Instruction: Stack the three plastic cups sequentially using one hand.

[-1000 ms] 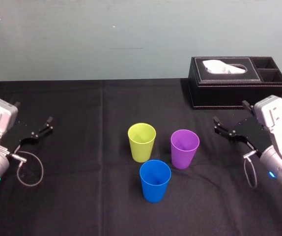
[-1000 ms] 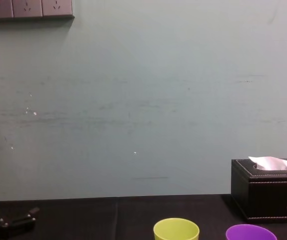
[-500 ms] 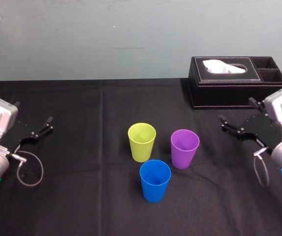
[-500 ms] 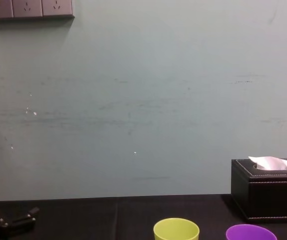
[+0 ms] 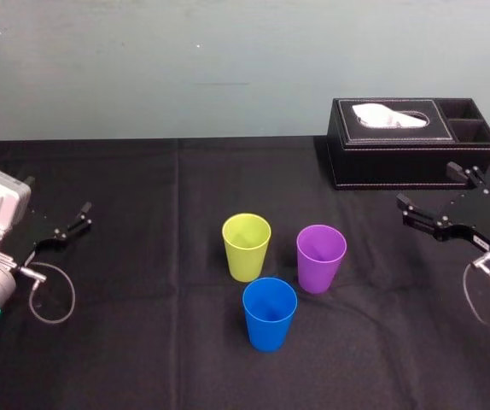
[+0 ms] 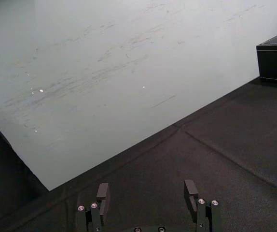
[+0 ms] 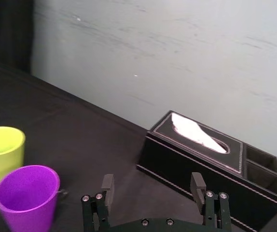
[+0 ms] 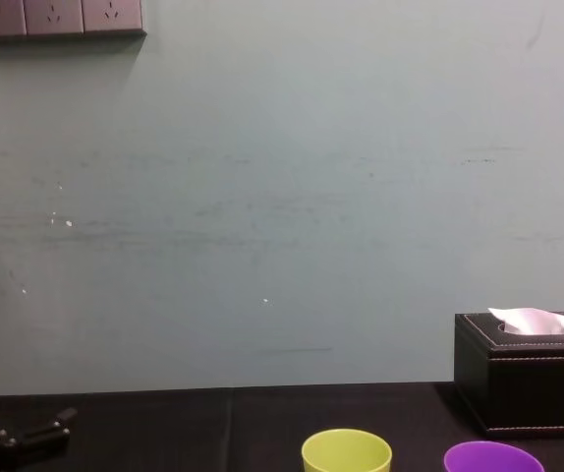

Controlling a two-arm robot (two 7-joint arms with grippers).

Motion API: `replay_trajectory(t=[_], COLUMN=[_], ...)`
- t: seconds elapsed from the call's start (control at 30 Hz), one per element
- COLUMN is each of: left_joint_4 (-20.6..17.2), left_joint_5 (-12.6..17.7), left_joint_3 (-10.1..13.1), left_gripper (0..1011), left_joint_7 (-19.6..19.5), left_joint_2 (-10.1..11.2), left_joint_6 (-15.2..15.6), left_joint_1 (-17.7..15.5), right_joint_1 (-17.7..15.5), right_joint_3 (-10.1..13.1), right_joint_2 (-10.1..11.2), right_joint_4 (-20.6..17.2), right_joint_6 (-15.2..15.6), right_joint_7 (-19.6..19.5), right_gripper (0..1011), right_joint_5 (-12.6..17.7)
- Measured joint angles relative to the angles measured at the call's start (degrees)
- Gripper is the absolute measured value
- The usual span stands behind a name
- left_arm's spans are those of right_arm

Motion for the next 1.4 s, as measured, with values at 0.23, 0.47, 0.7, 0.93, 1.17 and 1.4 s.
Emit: replay_trajectory(t=[0.23,0.47,0.7,0.93,1.17,1.4], left_joint_4=[0.0,0.0,0.0,0.0,0.0,0.0], left_joint_5=[0.0,0.0,0.0,0.0,0.0,0.0], left_joint_3=[0.0,0.0,0.0,0.0,0.0,0.0], left_gripper=[1010,1010,1010,1010,1010,1010], left_joint_7=[0.0,0.0,0.0,0.0,0.0,0.0], left_joint_2=[0.0,0.0,0.0,0.0,0.0,0.0], left_joint_6=[0.0,0.0,0.0,0.0,0.0,0.0], left_joint_1=[0.0,0.0,0.0,0.0,0.0,0.0], right_joint_1=[-3.1,-6.4,-9.1,-11.4,-13.1,-13.4], right_joint_3=[2.8,5.1,6.1,6.7,6.5,5.5], right_joint_2=[3.0,4.9,5.3,4.6,3.0,1.7], right_joint_4=[-3.1,-5.2,-6.4,-7.6,-8.2,-7.9], right_joint_6=[1.4,2.1,2.4,2.8,3.1,3.3], right_joint_7=[7.1,11.6,13.9,14.7,14.9,15.1], right_gripper=[1003,1003,1003,1003,1003,1003], right_joint_5=[4.9,7.5,8.1,8.2,7.5,6.2])
